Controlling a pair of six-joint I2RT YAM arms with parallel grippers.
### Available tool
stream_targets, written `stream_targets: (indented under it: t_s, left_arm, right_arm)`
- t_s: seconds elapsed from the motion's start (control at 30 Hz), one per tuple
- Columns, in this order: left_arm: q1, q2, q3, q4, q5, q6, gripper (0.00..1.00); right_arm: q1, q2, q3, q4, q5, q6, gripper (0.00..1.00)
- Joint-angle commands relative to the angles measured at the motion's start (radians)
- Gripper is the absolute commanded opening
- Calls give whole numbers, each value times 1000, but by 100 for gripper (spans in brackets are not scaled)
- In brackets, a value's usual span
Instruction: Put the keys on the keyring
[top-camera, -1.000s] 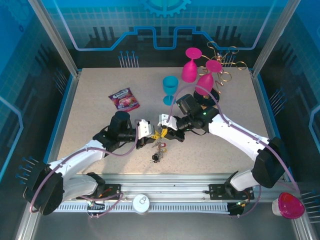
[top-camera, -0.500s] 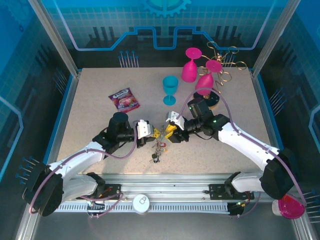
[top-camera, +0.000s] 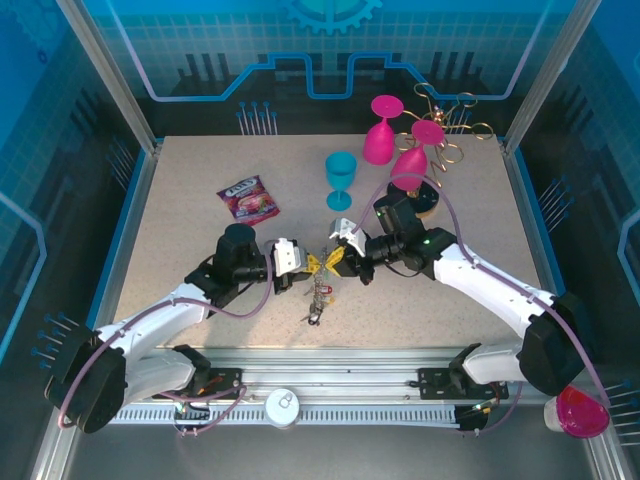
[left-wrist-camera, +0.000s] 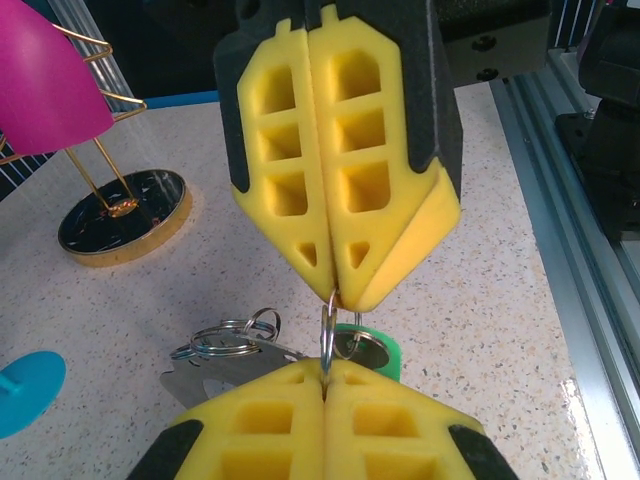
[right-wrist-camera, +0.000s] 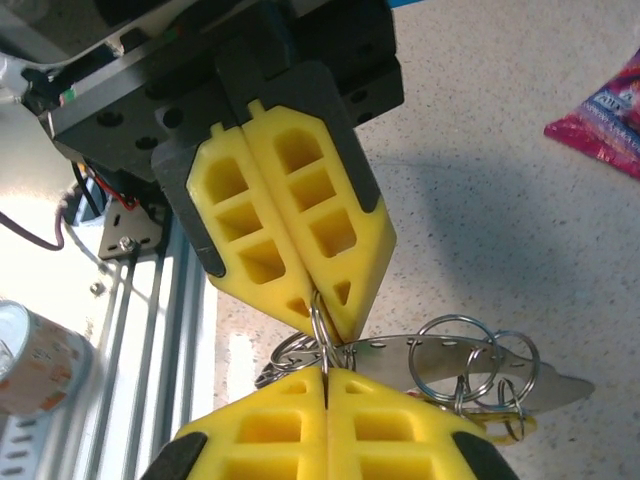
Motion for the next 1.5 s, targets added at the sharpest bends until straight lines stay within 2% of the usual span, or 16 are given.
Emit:
stream_targets:
  t_s: [0.0,0.13,0.3,0.43,0.53,0.6,0.67,0.77,0.83,1.03,1.27,1.47]
  left_arm:
    - [-3,-39,-7,56,6,-6,0]
    - [-4,-54,5,84,3,-16,0]
    - [-5,-25,19,211,18,-67,0]
    - [-4,20,12,309,18,-84,0]
    - [-2,52,-10,423,19,-128,0]
    - [-3,69,-27,495,17,-172,0]
    - [-2,75,-42,537,17,-197,0]
    - [2,78,-60,569,19,-225,0]
    - [1,81,-65,580,22,-237,0]
    - [1,84,-61,599,47,-261,0]
    - [1,104,-64,628,77,-290,0]
    - [0,112,-67,641,88,-301,0]
  right_arm:
    - [-14,3,27,-24,7,3,0]
    - [-44,13,41,-87,21,18,0]
    - [-62,86,107,-155,-53,42,0]
    - [-62,113,138,-83,-95,85,0]
    - [-62,148,157,-40,-108,110,8]
    - [-66,130,152,-31,-78,122,17]
    - [-77,66,101,10,-43,131,29]
    - [-101,-34,27,42,-12,100,37]
    - [-106,-94,-10,46,-3,52,39]
    - [-105,-221,-90,198,10,-51,38]
    - [-89,-137,-68,303,-84,-61,36]
    - [-85,-76,-50,308,-118,-73,33]
